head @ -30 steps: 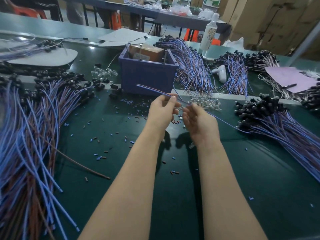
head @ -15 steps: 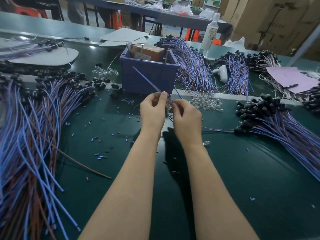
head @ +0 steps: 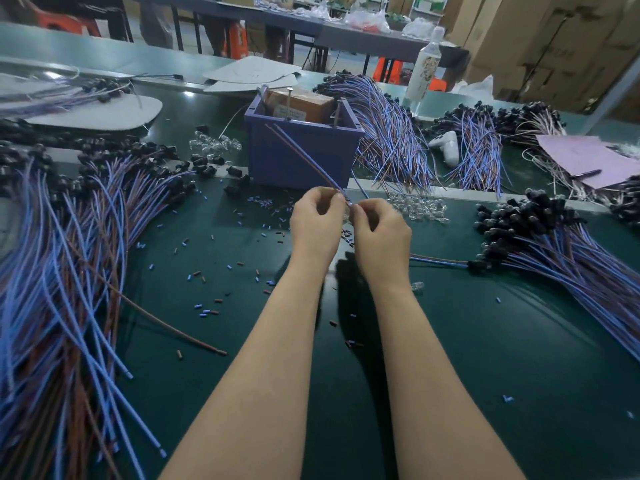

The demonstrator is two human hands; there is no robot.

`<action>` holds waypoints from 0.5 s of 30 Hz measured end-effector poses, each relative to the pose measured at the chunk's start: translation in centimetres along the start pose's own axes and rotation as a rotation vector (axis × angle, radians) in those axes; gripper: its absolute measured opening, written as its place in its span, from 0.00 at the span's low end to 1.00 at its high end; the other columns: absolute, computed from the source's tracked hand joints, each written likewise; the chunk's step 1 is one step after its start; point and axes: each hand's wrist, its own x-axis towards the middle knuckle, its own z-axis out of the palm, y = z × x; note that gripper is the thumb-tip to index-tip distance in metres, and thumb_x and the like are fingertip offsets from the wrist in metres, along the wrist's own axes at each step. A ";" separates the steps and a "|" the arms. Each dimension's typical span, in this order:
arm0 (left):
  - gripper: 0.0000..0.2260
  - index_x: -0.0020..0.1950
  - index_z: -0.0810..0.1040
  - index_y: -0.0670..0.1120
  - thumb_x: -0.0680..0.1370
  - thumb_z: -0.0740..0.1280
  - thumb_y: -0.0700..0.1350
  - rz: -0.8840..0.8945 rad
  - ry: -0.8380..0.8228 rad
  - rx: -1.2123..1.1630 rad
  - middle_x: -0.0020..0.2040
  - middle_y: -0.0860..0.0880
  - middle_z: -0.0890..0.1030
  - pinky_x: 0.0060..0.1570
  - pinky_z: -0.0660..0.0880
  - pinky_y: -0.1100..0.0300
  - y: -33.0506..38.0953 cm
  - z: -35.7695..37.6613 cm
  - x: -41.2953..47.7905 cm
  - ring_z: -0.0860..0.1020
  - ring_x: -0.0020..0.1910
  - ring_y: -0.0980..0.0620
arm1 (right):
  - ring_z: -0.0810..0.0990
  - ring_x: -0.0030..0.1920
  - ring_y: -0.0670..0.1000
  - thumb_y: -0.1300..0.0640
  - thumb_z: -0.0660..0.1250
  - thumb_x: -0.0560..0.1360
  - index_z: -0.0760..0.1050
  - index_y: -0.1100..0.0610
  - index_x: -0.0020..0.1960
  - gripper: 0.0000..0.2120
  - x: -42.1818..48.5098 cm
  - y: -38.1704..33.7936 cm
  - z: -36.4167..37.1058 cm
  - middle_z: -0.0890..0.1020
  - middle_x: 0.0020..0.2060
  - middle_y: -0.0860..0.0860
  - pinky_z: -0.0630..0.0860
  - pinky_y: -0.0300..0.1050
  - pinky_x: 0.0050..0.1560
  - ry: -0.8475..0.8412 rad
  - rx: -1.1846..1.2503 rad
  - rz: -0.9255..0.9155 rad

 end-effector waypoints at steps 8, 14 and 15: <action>0.04 0.49 0.69 0.45 0.82 0.57 0.40 -0.066 0.148 -0.058 0.34 0.52 0.79 0.41 0.73 0.65 -0.1 0.3 0.3 0.77 0.36 0.55 | 0.78 0.41 0.54 0.61 0.60 0.79 0.72 0.58 0.61 0.12 0.5 0.6 0.0 0.77 0.36 0.49 0.73 0.47 0.49 0.177 0.046 0.054; 0.06 0.56 0.72 0.45 0.80 0.60 0.39 0.022 0.158 0.005 0.39 0.50 0.80 0.43 0.73 0.62 -0.3 -0.5 0.1 0.75 0.36 0.57 | 0.75 0.42 0.55 0.63 0.60 0.78 0.69 0.55 0.68 0.19 0.3 0.7 0.9 0.77 0.37 0.51 0.62 0.38 0.41 0.085 -0.049 0.008; 0.06 0.56 0.72 0.46 0.80 0.61 0.39 0.041 0.150 0.019 0.40 0.49 0.80 0.43 0.73 0.62 -0.3 -0.5 0.1 0.75 0.36 0.57 | 0.76 0.43 0.55 0.63 0.60 0.78 0.69 0.55 0.68 0.19 0.2 0.7 1.0 0.77 0.38 0.51 0.62 0.37 0.42 0.073 -0.055 0.006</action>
